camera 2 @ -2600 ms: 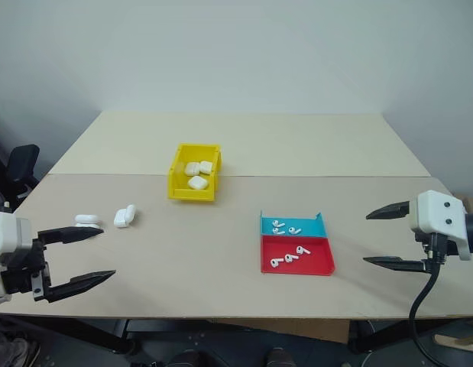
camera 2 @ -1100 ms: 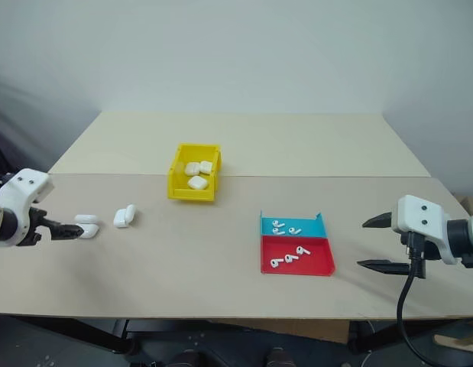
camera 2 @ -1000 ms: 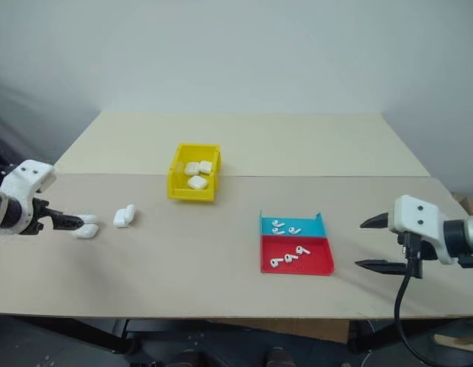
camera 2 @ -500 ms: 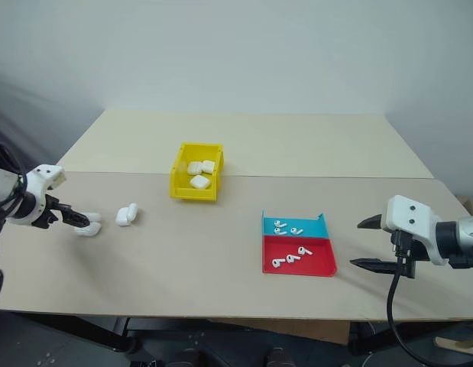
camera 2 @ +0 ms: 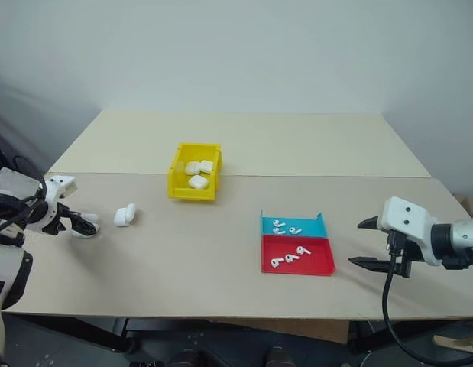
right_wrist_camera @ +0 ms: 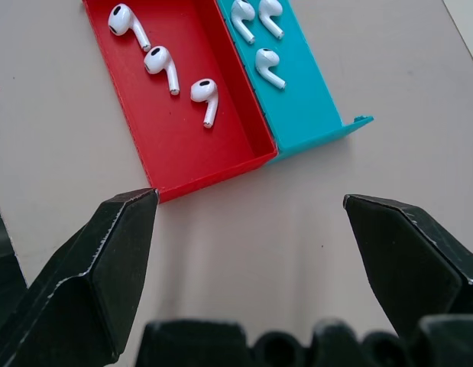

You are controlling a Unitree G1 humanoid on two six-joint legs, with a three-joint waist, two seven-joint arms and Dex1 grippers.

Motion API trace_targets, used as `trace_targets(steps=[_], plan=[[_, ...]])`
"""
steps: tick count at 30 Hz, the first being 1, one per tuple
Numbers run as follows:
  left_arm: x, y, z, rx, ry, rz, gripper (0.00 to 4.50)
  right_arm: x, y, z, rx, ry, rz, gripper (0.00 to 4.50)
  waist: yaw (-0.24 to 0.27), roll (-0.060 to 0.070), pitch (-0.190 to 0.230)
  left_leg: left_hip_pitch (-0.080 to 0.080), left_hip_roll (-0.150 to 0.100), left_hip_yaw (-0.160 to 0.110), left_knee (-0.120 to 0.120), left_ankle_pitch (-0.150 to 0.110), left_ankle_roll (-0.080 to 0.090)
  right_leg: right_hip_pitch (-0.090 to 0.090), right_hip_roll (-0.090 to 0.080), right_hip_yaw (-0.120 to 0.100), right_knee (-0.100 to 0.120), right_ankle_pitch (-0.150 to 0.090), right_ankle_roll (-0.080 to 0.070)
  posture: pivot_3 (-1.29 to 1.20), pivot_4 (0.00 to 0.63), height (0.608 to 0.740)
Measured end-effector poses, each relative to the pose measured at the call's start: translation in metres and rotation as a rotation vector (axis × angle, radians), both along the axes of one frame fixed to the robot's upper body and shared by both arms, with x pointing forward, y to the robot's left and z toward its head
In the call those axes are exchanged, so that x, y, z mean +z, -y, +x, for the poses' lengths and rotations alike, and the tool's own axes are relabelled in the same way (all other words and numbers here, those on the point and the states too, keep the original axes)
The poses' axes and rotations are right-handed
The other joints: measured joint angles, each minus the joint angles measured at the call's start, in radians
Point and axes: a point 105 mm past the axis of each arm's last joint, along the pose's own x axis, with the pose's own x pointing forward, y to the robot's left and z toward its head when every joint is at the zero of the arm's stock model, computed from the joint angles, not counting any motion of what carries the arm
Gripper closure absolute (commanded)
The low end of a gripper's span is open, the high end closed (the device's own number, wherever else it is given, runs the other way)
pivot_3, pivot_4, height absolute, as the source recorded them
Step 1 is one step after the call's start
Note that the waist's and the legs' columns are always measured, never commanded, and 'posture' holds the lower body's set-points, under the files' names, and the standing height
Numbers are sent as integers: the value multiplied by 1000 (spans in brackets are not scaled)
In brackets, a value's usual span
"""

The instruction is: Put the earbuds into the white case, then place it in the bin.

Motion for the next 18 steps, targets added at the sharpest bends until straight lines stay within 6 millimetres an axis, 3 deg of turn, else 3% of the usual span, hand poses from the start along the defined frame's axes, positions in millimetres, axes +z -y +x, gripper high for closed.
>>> trace_targets(steps=[18], plan=[[-10, 3, 8, -21, 8, 40, 0, -5, -1, -3, -14, -17, -6, 16, -1, 0, 0, 0, 0, 0, 0, 0, 0, 0, 0, 0, 0, 0, 0, 0, 150, 740]])
